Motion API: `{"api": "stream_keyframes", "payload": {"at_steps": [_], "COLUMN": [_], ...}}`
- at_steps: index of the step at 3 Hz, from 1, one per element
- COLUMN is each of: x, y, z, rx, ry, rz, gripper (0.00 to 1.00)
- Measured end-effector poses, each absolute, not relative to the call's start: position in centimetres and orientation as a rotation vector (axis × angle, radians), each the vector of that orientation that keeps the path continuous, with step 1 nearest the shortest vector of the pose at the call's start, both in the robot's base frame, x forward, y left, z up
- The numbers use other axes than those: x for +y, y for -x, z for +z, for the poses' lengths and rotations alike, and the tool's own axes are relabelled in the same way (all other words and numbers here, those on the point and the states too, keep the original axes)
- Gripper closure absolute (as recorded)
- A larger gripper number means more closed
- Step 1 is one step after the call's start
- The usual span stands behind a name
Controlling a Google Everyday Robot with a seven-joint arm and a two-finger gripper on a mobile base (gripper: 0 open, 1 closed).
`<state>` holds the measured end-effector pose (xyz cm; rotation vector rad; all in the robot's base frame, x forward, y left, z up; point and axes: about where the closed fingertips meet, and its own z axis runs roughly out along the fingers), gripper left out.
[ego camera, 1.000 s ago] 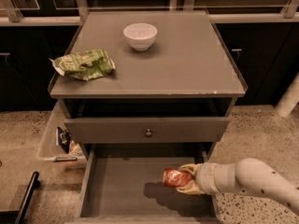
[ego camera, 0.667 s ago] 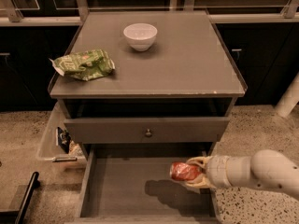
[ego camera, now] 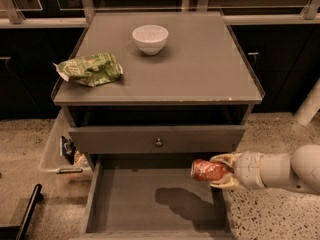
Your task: Pick coke can from middle drawer and place on counter
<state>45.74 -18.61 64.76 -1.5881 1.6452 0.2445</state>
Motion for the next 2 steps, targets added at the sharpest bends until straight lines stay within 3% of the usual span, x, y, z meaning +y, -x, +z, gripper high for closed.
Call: {"api": "stream_keyframes", "payload": {"at_steps": [2], "x": [-17.6], "y": [-46.8], "z": [70.9], "rx": [1.55], "ry": [1.613], "rz": [0.16], "gripper": [1.0]}}
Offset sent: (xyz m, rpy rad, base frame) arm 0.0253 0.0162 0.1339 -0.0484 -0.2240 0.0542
